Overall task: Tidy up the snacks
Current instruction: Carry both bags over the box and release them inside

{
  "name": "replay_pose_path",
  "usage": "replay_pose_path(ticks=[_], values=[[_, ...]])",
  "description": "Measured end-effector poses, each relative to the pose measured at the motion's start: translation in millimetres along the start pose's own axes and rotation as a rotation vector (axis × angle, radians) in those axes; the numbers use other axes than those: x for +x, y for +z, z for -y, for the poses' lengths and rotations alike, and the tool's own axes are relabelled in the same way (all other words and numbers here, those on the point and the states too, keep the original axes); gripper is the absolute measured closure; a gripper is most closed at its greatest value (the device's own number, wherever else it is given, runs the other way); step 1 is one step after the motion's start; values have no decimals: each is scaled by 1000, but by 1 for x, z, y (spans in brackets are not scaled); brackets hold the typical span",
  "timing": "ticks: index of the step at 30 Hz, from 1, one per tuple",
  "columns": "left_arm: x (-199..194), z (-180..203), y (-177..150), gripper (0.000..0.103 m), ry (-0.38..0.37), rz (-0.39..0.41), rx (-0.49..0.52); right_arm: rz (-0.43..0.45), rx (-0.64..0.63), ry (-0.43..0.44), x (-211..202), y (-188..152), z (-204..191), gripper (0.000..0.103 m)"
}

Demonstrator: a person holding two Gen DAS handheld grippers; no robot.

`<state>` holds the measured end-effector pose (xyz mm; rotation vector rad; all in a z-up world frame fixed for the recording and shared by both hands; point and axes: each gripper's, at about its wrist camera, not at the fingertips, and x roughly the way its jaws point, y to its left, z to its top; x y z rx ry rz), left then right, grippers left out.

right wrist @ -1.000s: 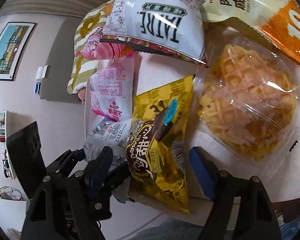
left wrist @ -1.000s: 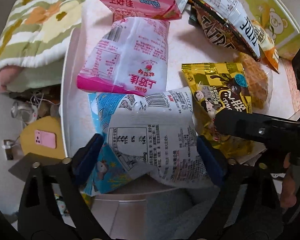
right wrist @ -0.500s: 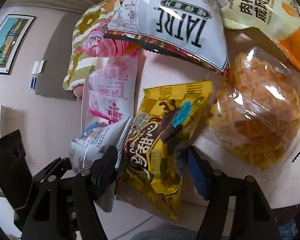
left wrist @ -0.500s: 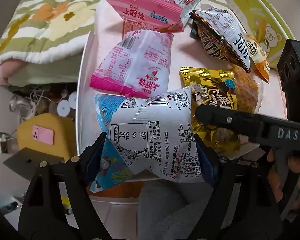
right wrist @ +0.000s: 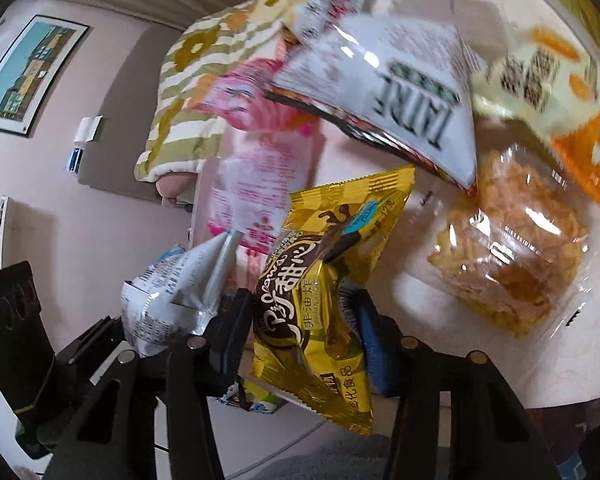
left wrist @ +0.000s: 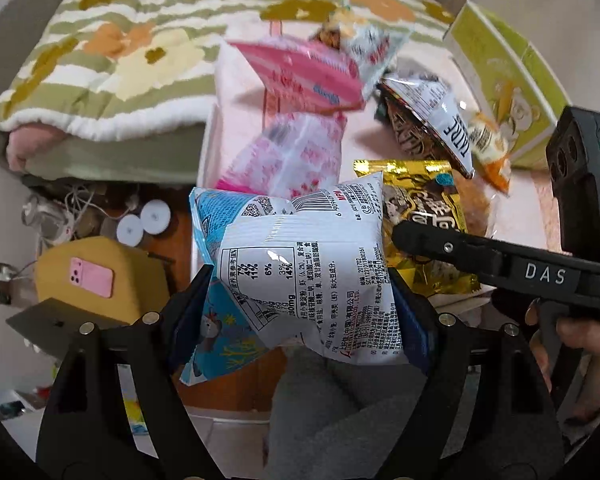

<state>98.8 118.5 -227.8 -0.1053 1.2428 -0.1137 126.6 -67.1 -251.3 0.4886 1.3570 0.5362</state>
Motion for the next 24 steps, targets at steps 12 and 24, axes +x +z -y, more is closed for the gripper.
replay_pose_path(ticks=[12, 24], values=[[-67, -9, 32, 24, -14, 207, -16, 170, -136, 35, -84, 2, -36, 56], [-88, 103, 102, 24, -51, 340, 21, 379, -184, 37, -206, 53, 26, 56]])
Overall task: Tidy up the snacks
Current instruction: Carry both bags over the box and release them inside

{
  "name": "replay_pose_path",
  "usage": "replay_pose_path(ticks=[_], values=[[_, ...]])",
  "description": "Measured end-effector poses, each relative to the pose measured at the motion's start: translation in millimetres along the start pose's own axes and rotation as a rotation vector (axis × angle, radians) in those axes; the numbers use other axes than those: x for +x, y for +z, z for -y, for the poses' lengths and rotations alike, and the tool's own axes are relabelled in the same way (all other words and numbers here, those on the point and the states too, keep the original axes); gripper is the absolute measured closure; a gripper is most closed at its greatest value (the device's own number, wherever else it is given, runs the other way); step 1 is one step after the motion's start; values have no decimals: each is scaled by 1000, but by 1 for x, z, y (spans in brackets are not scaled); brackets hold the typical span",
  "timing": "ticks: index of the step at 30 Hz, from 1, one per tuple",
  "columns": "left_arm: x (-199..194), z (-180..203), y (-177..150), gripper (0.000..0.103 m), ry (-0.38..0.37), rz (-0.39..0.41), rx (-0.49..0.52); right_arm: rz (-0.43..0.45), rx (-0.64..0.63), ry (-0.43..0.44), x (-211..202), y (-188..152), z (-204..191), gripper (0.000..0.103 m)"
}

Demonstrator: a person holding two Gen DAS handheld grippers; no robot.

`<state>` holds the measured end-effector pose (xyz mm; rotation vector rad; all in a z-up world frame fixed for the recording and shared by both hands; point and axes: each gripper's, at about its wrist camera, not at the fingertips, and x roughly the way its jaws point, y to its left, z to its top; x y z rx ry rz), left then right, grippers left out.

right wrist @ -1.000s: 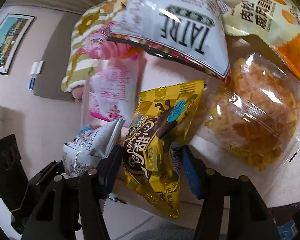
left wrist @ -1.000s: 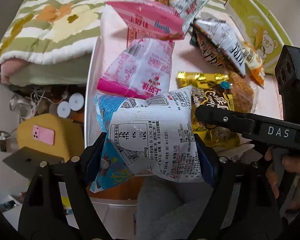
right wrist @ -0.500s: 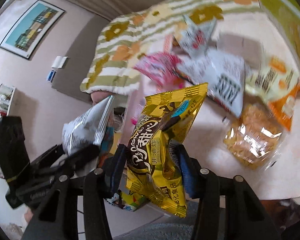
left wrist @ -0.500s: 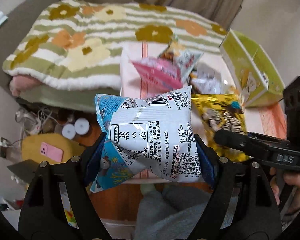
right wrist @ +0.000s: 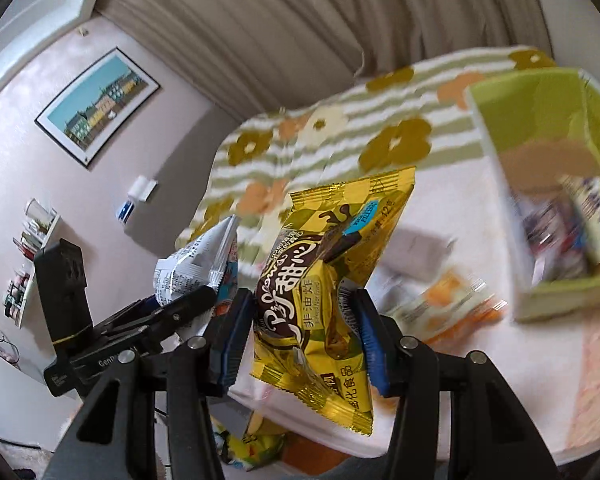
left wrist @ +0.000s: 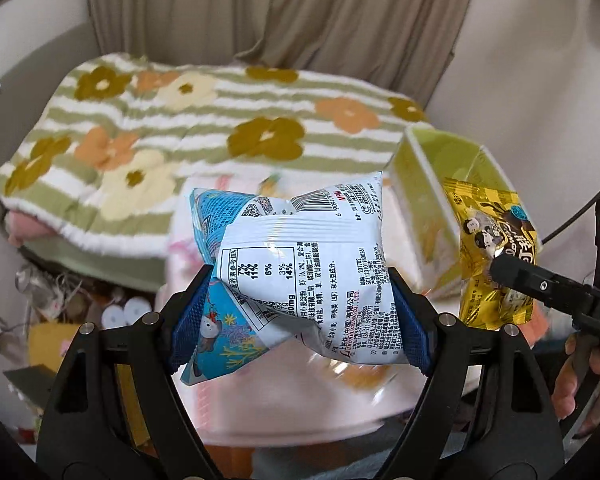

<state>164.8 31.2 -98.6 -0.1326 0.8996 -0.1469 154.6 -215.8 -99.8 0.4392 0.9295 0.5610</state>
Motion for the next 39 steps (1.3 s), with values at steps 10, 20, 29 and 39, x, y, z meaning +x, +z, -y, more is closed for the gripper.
replay_pose_path(ticks=[10, 20, 29, 39], values=[[60, 152, 60, 24, -135, 30, 32, 45, -12, -59, -65, 53, 101, 56], [145, 242, 96, 24, -159, -64, 113, 11, 66, -116, -74, 79, 175, 56], [198, 266, 117, 7, -174, -152, 166, -25, 145, -125, -63, 91, 211, 56], [209, 247, 109, 1, -192, -211, 123, -32, 167, -167, -60, 90, 212, 56]])
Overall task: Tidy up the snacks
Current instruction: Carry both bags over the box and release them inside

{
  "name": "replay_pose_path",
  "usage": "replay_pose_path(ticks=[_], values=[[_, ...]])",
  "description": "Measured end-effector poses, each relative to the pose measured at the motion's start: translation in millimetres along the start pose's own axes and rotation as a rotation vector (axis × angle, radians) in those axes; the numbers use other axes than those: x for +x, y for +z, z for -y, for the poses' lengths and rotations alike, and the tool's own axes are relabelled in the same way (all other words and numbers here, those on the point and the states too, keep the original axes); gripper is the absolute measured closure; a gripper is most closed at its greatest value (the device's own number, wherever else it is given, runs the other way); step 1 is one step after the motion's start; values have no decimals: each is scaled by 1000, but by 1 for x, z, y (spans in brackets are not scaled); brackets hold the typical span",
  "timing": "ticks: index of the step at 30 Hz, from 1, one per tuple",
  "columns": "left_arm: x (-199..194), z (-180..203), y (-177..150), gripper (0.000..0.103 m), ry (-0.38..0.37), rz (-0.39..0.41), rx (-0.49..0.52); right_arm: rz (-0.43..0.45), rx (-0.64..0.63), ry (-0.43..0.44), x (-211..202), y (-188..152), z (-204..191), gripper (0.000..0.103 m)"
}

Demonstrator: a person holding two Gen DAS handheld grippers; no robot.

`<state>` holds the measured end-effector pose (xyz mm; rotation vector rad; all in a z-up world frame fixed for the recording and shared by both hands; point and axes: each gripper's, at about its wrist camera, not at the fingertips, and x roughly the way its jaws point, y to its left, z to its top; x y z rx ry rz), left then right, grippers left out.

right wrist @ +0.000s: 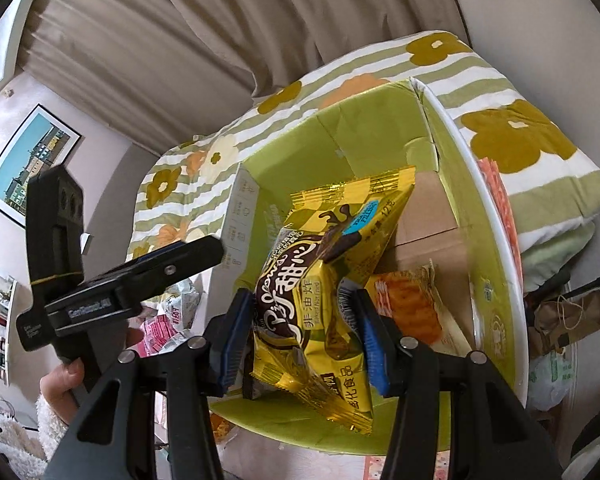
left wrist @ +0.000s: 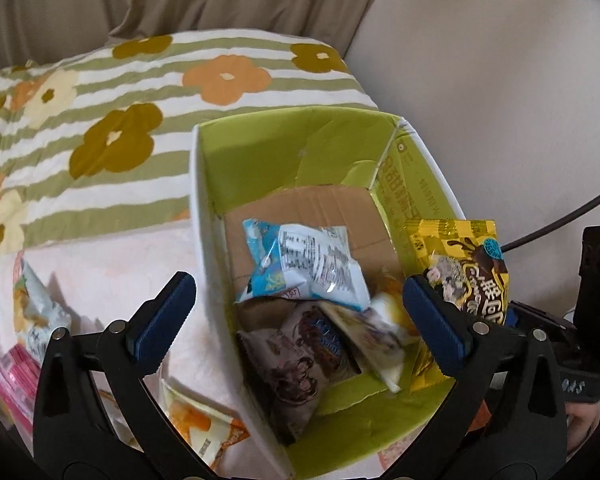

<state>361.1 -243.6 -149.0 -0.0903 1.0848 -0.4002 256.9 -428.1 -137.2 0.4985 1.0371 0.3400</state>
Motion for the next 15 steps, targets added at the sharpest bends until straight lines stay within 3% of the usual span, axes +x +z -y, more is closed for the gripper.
replay_pose_path(ticks=[12, 15], values=[[-21, -27, -26, 1, 14, 5, -71, -13, -4, -70, 11, 21, 8, 56], [-27, -30, -29, 1, 29, 16, -71, -9, -11, -90, 17, 28, 10, 49]])
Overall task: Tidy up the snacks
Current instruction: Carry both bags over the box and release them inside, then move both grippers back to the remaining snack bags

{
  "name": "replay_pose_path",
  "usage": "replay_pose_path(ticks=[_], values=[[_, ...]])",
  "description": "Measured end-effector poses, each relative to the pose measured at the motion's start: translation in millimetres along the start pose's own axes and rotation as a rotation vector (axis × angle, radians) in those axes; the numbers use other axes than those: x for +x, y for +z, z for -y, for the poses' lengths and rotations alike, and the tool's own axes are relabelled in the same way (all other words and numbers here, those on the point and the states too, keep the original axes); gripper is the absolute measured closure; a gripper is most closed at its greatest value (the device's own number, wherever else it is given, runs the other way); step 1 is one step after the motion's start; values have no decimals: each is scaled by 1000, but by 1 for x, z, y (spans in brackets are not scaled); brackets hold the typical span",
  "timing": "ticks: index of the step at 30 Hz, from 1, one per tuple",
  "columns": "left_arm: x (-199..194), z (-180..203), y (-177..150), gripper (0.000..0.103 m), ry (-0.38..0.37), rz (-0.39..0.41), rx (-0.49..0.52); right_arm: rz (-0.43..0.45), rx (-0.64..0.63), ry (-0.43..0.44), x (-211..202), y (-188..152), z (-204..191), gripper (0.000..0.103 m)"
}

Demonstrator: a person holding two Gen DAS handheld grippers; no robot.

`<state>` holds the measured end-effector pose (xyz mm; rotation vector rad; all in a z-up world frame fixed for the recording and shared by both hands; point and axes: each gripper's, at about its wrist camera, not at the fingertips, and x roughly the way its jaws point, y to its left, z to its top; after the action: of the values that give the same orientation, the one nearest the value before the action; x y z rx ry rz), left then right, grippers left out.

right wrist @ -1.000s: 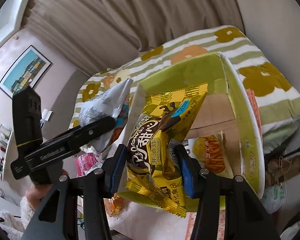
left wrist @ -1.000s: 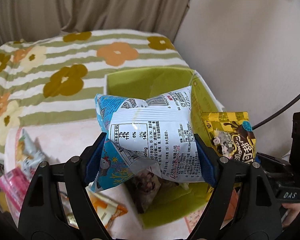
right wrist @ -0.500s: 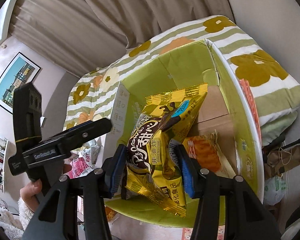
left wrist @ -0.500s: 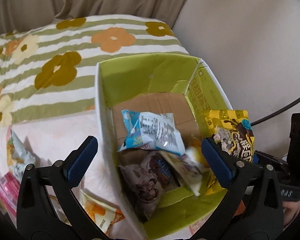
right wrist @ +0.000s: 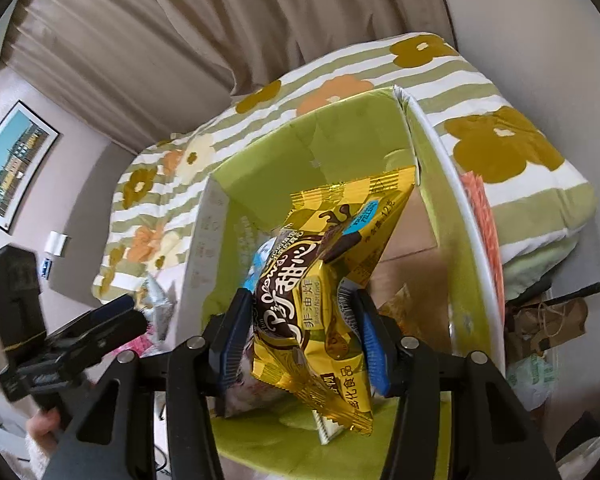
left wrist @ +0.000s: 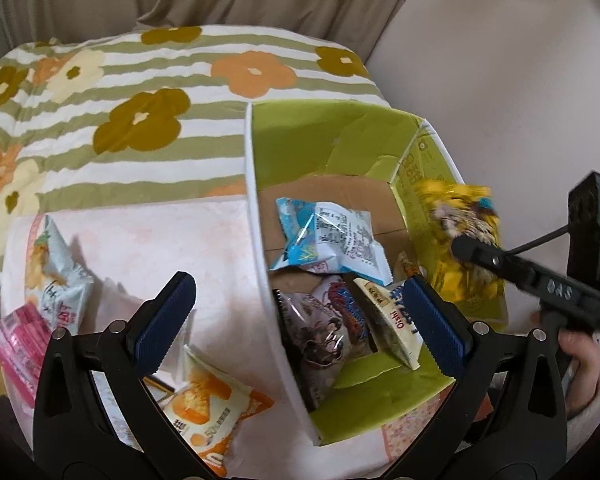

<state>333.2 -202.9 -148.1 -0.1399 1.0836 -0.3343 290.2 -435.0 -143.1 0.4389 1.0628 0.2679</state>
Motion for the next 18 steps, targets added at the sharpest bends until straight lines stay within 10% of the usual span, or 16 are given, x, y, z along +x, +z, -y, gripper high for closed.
replay_pose_path(ticks=[4, 18], values=[[-6, -1, -6, 1, 16, 20, 5, 19, 6, -28, 0, 3, 3, 0], [-34, 7, -39, 1, 27, 73, 9, 6, -28, -11, -32, -31, -6, 0]])
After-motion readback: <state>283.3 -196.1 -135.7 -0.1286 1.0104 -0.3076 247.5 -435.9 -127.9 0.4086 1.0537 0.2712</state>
